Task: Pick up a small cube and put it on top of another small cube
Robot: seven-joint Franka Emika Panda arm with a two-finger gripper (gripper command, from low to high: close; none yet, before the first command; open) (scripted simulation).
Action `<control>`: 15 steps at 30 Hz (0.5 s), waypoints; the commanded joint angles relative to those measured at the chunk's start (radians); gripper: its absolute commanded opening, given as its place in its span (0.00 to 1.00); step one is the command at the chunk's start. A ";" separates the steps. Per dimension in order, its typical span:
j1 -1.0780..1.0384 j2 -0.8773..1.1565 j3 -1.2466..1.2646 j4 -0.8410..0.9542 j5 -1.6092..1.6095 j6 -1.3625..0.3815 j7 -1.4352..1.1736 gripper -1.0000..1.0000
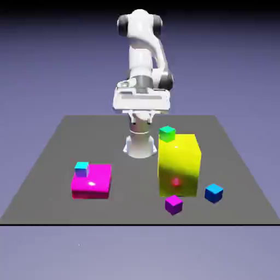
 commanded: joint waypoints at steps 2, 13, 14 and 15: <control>0.007 0.073 0.015 0.071 -0.018 -0.084 0.001 0.50; 0.043 0.471 0.100 0.463 -0.119 -0.543 0.005 0.50; 0.046 0.507 0.107 0.498 -0.128 -0.585 0.005 0.50; 0.050 0.544 0.115 0.534 -0.138 -0.626 0.006 0.50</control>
